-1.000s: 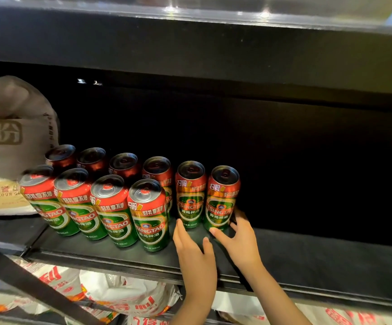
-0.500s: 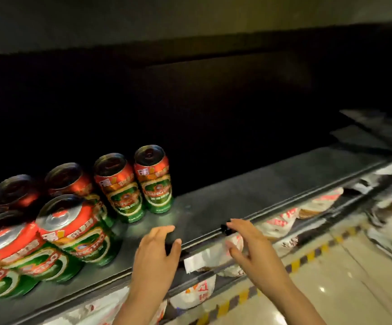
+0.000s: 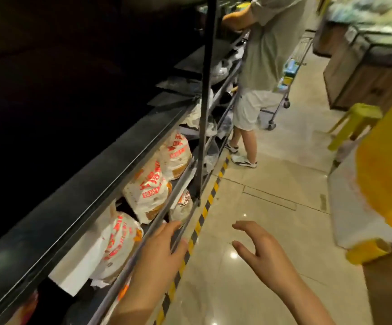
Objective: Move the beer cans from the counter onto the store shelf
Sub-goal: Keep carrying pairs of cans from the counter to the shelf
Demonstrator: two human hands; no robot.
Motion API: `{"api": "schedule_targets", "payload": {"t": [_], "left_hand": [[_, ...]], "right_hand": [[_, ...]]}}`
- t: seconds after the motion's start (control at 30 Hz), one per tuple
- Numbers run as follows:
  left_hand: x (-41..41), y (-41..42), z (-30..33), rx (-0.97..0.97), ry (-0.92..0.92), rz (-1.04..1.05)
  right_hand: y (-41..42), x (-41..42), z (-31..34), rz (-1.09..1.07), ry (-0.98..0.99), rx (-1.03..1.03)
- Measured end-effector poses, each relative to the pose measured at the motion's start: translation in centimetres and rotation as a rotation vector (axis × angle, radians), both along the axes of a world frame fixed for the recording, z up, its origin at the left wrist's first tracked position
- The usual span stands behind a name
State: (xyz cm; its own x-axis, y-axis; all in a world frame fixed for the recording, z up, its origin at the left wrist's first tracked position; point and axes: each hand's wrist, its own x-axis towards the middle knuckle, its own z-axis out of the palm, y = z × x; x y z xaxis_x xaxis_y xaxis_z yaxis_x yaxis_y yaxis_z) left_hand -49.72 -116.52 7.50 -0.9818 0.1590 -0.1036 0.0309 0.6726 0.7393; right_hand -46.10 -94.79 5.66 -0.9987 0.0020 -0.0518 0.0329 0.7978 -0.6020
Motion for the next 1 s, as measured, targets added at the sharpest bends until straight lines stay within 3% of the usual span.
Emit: {"api": "schedule_targets", "payload": {"t": [0.37,0.63,0.8,1.0], "left_hand": [[11.2,30.8,-2.3,0.038,0.032,-0.605],[24.9,50.5,-0.9,0.007,0.053,-1.146],[28.8,58.1,-0.5,0.012,0.033,-1.330],[27.9,67.3,-1.8,0.013,-0.016,-1.327]], "right_hand": [[25.8,26.8,-1.7,-0.761,-0.071,-0.026],[34.1,44.0,-1.7,-1.268,-0.076,-0.062],[38.5,48.4,-2.1,-1.415,-0.022,-0.110],[47.3,47.5,-1.3,-1.384,0.008,-0.113]]}}
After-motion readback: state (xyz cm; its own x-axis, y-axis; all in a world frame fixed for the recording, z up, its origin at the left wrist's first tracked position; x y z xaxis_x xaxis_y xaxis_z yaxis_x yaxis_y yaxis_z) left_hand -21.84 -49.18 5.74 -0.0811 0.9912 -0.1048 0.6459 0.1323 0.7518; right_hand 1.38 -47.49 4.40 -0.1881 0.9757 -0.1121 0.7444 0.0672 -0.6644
